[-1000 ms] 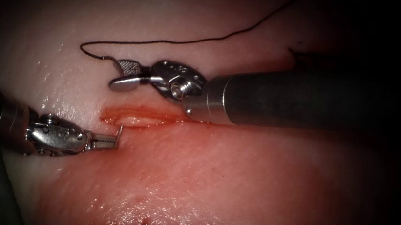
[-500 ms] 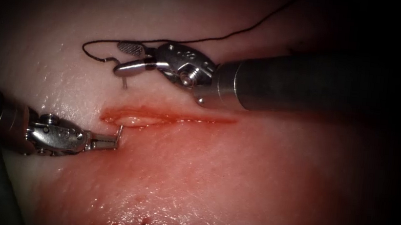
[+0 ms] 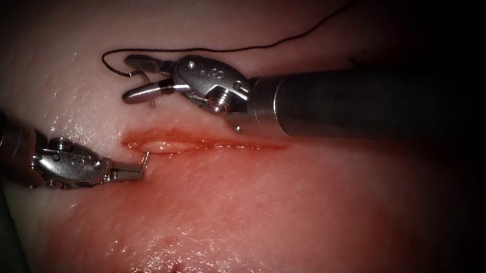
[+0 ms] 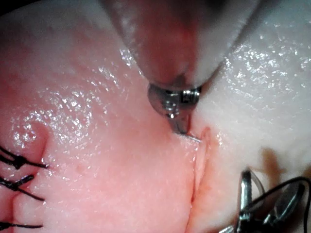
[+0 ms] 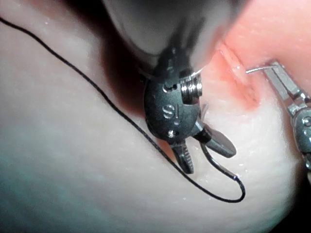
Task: Wound Closure
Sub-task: Use the right gripper to throw the needle through the top of the wound
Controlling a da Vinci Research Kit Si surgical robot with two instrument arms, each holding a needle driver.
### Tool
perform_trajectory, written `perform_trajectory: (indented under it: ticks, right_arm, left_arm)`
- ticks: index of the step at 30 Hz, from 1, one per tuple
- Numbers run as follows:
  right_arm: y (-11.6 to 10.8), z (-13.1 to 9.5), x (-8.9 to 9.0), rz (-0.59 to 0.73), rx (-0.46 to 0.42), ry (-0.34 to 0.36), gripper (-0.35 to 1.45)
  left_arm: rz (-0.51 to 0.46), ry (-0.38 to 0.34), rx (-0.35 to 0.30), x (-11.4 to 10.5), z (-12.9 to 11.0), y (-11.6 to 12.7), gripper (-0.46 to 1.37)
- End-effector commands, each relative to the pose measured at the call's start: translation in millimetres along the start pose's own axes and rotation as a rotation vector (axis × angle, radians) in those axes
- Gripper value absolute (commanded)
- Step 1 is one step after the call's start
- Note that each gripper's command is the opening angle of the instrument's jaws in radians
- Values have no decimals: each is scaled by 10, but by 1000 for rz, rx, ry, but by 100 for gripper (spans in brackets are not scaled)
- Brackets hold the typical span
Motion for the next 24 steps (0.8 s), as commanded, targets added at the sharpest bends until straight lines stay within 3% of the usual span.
perform_trajectory:
  ticks: [1,2,7,12,18,24]
  right_arm:
    - [-2,-1,1,4,-1,-2,-17]
    - [-3,-1,2,5,4,-5,-35]
    - [-6,-3,2,3,26,-64,-35]
    - [-7,-3,1,79,30,-69,-35]
    - [-12,1,-11,329,49,-30,-35]
    - [-30,11,-43,573,48,-22,-35]
  left_arm:
    - [0,0,-6,0,0,0,-35]
    - [0,0,-6,0,0,0,-35]
    - [1,0,-8,-1,-2,-1,-35]
    - [1,0,-8,-1,-2,-1,-35]
    - [1,0,-8,-1,-2,-1,-35]
    - [1,0,-8,-1,-1,-2,-35]
